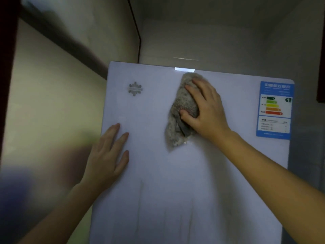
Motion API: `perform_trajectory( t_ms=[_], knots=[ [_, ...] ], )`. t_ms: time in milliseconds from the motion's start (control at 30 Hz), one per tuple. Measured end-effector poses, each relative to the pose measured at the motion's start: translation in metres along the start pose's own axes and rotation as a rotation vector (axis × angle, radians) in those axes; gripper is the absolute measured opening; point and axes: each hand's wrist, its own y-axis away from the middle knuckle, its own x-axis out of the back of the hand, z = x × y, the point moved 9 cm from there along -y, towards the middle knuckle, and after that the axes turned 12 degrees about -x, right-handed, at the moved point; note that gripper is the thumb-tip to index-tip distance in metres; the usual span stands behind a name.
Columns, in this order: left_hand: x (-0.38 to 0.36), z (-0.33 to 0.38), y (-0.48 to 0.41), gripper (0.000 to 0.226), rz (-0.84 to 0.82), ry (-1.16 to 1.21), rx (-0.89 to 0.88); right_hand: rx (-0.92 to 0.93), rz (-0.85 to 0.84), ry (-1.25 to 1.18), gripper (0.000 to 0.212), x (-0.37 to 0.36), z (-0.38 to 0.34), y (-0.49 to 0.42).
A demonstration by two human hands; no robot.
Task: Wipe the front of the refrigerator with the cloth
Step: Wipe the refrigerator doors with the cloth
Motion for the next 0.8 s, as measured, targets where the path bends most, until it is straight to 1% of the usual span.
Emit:
perform_trajectory(
  t_ms=[100,233,300,367,433,500,600,667,700,733,800],
  knots=[
    [-0.005,-0.002,0.006,0.053,0.029,0.018,-0.031,0.084,-0.052,-0.004,0.077,-0.026,-0.045,-0.006],
    [-0.007,-0.001,0.007,0.052,0.095,0.069,-0.007,0.323,-0.139,0.033,0.077,-0.067,-0.099,0.034],
    [-0.006,0.000,0.007,0.050,0.106,0.080,-0.017,0.401,-0.148,0.033,0.073,-0.077,-0.108,0.064],
    [-0.005,-0.003,0.008,0.050,0.106,0.091,-0.020,0.441,-0.156,0.044,0.071,-0.079,-0.101,0.084],
    [-0.006,-0.004,0.009,0.050,0.114,0.111,-0.013,0.438,-0.153,0.069,0.071,-0.070,-0.086,0.086],
    [-0.008,-0.002,0.010,0.050,0.117,0.127,-0.007,0.395,-0.126,0.094,0.072,-0.056,-0.070,0.070],
    [-0.009,0.001,0.011,0.052,0.109,0.139,-0.007,0.231,-0.073,0.096,0.073,-0.036,-0.057,0.024],
    [-0.009,0.000,0.011,0.052,0.097,0.146,-0.007,0.134,-0.047,0.067,0.074,-0.030,-0.065,-0.010],
    [-0.009,0.000,0.011,0.051,0.091,0.151,-0.006,0.115,-0.049,0.051,0.074,-0.031,-0.074,-0.025],
    [-0.009,0.000,0.010,0.051,0.087,0.154,-0.004,0.122,-0.070,0.042,0.074,-0.035,-0.086,-0.036],
    [-0.008,-0.001,0.010,0.050,0.088,0.158,-0.002,0.201,-0.156,0.055,0.076,-0.049,-0.113,-0.048]
  ],
)
